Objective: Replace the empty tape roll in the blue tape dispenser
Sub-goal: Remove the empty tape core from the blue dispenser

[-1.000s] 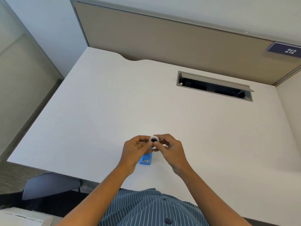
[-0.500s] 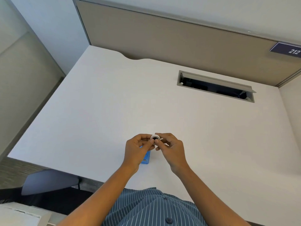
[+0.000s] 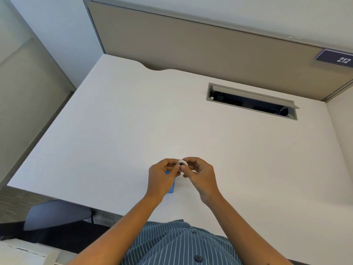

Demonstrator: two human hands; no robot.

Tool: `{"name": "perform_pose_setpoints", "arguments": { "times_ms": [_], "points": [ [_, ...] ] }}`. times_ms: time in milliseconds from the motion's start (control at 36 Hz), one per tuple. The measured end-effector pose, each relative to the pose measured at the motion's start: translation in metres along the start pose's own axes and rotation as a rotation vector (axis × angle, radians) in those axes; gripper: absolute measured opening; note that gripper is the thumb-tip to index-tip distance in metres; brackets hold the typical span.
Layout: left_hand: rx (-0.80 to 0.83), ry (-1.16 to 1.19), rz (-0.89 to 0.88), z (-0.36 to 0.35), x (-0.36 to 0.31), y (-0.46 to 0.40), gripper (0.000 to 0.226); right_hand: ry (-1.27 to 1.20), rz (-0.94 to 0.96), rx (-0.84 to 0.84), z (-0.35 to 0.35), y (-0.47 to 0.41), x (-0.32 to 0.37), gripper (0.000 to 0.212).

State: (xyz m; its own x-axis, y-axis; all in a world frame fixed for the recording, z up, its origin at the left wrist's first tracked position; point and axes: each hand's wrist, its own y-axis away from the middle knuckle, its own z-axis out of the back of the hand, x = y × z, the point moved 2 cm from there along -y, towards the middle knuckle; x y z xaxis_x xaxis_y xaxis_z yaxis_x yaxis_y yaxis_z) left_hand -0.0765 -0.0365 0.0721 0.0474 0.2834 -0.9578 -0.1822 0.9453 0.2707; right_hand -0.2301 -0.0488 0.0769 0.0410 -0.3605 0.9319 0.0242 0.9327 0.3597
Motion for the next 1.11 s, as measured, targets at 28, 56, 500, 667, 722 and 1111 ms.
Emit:
{"name": "perform_pose_setpoints", "arguments": {
  "times_ms": [28, 56, 500, 667, 722, 1111],
  "points": [
    [0.001, -0.003, -0.001, 0.000, 0.000, 0.000, 0.013, -0.002, -0.007, 0.001, 0.000, 0.000, 0.000, 0.022],
    [0.002, -0.008, -0.002, 0.000, 0.000, -0.001, 0.013, -0.004, -0.012, 0.004, 0.000, 0.000, 0.001, 0.023],
    [0.084, 0.040, 0.063, 0.009, 0.001, -0.014, 0.023, -0.078, -0.042, 0.090, 0.007, -0.001, 0.013, 0.038],
    [0.077, -0.008, 0.059, 0.011, 0.001, -0.028, 0.024, -0.113, -0.087, 0.055, 0.010, -0.003, 0.015, 0.036],
    [0.073, -0.033, 0.061, 0.012, 0.002, -0.035, 0.021, -0.104, -0.101, 0.036, 0.011, -0.004, 0.015, 0.032],
    [0.046, -0.462, -0.074, 0.017, 0.024, -0.112, 0.012, -0.018, -0.157, -0.115, 0.023, -0.012, 0.001, 0.025]
  ]
}}
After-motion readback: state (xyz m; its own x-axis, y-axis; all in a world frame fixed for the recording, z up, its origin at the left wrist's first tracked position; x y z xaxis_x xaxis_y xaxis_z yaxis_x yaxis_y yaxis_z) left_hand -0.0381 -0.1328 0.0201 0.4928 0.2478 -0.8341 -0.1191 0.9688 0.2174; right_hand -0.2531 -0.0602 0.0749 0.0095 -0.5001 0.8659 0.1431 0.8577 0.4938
